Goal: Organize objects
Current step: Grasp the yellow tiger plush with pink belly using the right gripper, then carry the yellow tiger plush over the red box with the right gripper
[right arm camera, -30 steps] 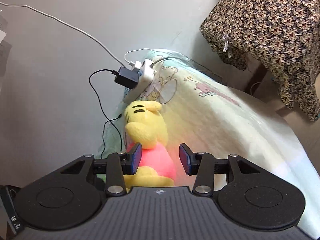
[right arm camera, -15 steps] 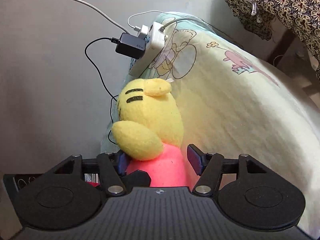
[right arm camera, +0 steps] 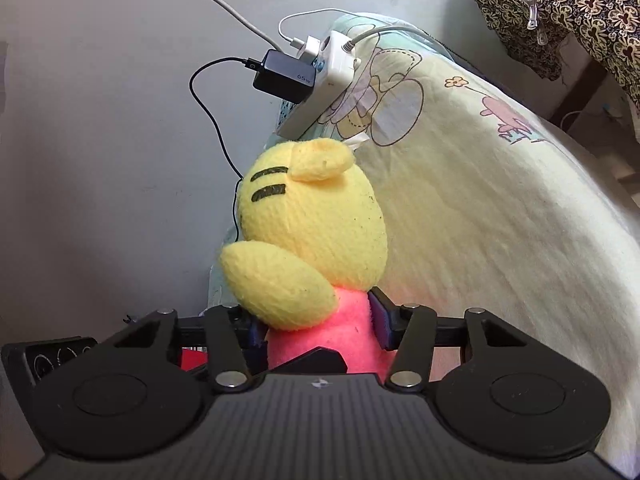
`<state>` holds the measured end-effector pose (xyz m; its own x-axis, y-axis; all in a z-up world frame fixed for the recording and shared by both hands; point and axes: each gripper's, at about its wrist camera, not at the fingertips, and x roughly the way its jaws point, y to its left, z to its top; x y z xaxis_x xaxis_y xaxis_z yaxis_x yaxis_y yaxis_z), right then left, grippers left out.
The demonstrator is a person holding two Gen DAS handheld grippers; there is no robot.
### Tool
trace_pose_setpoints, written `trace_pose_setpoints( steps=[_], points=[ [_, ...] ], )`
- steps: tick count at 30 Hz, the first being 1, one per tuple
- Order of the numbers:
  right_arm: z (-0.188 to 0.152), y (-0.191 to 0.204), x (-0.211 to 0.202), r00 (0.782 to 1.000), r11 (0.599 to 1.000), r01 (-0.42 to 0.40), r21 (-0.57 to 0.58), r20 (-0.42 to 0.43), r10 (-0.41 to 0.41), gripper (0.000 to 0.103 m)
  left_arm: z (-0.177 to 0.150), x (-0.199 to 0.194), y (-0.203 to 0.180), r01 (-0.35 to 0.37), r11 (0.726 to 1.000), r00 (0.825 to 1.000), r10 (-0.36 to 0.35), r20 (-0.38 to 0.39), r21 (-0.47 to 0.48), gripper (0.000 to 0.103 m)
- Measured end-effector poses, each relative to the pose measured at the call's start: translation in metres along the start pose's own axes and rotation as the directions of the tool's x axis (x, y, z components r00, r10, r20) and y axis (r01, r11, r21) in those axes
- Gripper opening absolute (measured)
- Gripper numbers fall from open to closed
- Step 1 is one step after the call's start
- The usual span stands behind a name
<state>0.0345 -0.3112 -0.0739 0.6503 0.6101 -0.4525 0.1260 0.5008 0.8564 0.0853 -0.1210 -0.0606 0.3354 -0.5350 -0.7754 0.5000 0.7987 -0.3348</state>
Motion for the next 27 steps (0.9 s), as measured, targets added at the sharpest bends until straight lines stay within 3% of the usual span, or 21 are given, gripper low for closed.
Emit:
trace_pose_setpoints(
  steps=[13,19,27],
  points=[
    [-0.054,0.069,-0.049,0.996,0.990,-0.001,-0.144,0.093,0.014,0.054,-0.032,-0.078,-0.028,0.066,0.996,0.990,-0.072,0.119,0.058,0.085],
    [-0.095,0.114,-0.036,0.994,0.977,-0.031,-0.210,0.095,0.052,0.054,-0.057,-0.129,-0.016,0.024,0.995,0.980,-0.043,0.193,0.096,0.085],
    [-0.156,0.181,0.014,0.993,0.954,-0.098,-0.282,0.041,0.114,0.054,-0.092,-0.208,0.040,-0.044,0.996,0.960,0.022,0.278,0.073,0.085]
  ],
)
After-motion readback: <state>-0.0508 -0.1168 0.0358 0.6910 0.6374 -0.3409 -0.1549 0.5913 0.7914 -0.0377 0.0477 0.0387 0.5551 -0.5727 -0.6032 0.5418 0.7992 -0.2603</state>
